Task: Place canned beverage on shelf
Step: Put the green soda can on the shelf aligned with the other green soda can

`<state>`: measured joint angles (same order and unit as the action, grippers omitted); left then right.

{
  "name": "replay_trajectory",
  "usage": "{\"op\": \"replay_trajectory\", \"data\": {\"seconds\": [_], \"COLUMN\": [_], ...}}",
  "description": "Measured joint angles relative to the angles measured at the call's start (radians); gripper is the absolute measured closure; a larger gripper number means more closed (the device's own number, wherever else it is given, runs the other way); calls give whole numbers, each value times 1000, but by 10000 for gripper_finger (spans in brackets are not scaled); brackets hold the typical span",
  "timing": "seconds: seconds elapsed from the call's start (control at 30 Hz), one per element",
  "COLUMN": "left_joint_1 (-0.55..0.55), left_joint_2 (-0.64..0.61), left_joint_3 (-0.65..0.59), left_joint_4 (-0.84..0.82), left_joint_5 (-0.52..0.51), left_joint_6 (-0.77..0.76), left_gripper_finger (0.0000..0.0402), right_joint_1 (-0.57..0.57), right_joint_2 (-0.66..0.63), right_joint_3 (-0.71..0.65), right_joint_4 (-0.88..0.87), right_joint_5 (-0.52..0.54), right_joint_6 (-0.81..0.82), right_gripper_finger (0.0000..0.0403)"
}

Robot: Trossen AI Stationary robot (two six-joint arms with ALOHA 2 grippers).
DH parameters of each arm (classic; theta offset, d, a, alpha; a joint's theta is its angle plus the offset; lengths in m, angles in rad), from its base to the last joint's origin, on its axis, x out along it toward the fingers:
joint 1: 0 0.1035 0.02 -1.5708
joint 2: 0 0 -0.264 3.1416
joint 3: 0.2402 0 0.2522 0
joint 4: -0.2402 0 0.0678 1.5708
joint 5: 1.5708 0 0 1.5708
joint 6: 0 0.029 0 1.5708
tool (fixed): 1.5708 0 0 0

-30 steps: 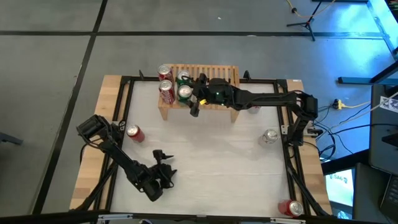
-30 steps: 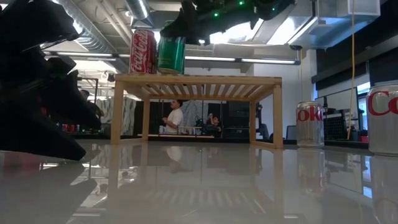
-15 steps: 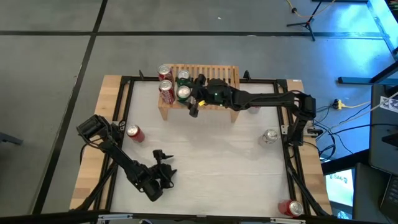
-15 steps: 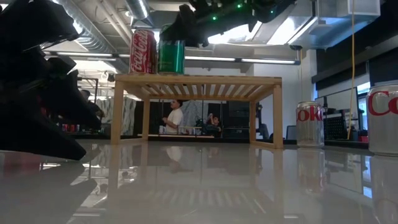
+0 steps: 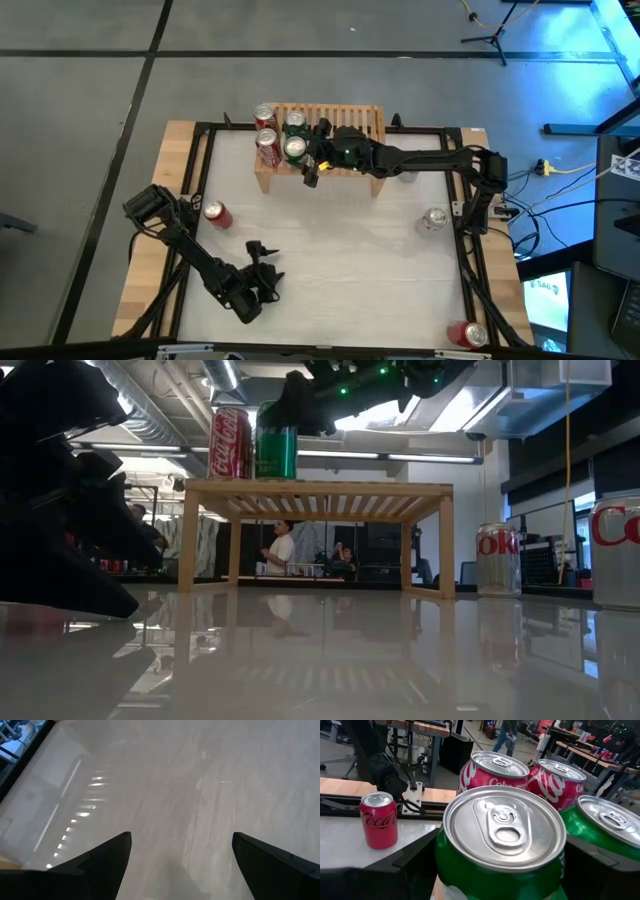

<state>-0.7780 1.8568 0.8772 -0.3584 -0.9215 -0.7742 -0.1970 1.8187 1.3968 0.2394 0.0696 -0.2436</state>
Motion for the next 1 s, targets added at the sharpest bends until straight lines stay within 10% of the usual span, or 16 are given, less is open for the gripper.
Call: {"op": "replay_trajectory", "data": {"seconds": [1.0], "left_joint_1": [12], "left_joint_2": [0], "left_joint_3": [0], "left_joint_4": [1], "left_joint_5": [34], "left_joint_6": [-1], "left_gripper_finger": [65], "right_joint_1": [1], "right_joint_2": [0], "right_joint_3": [-1], "right_joint_4": [19], "right_joint_5": [52], "right_joint_6": [11], "right_gripper_finger": [72]}}
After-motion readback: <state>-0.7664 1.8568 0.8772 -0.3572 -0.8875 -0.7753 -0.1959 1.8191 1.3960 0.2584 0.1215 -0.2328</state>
